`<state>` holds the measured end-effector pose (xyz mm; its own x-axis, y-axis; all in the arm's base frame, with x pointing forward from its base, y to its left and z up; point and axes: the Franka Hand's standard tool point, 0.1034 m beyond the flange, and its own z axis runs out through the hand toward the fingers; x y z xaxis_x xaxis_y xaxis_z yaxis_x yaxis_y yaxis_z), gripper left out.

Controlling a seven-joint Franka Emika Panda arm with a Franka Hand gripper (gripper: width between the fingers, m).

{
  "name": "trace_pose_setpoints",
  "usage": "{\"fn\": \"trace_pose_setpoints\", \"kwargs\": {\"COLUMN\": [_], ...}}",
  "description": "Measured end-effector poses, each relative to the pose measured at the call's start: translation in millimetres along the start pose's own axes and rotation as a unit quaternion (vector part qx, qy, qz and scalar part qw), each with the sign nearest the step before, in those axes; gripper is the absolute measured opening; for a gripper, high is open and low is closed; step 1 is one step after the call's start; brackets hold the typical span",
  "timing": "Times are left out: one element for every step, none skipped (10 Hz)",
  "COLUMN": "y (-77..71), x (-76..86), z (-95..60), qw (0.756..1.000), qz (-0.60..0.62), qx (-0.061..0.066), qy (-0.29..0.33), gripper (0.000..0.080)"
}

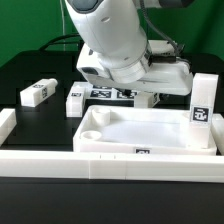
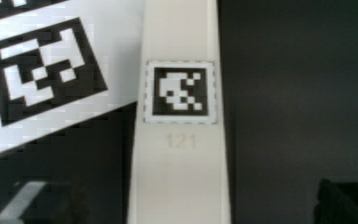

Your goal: Assemble desk

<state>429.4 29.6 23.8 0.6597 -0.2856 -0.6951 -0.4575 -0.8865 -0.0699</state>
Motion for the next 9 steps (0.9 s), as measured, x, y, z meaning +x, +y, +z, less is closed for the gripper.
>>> {"fn": "trace_pose_setpoints", "kwargs": {"y": [0.0,0.5,4.3,7.7,10.1,12.5,14.5,15.4,12.6], "x": [1.4,0.9,-6.3,-1.8,1.0,-3.4,-3.1,1.7,4.8], "z": [0.0,0.4,3.6,4.0,4.3,6.8,9.1,10.8,9.2], "qw": [1.000,1.000,0.999,0.996,0.994,0.990,0.984,0.980,0.981], "qz": [0.000,0.000,0.005,0.007,0.009,0.011,0.012,0.013,0.009], "qx": [0.000,0.000,0.000,0.003,0.005,0.005,0.004,0.004,0.003], "qy": [0.002,-0.001,-0.052,-0.085,-0.105,-0.143,-0.177,-0.199,-0.192], "gripper": [0.0649,0.0649,0.0649,0.0649,0.0649,0.0649,0.0649,0.0649,0.0649]}}
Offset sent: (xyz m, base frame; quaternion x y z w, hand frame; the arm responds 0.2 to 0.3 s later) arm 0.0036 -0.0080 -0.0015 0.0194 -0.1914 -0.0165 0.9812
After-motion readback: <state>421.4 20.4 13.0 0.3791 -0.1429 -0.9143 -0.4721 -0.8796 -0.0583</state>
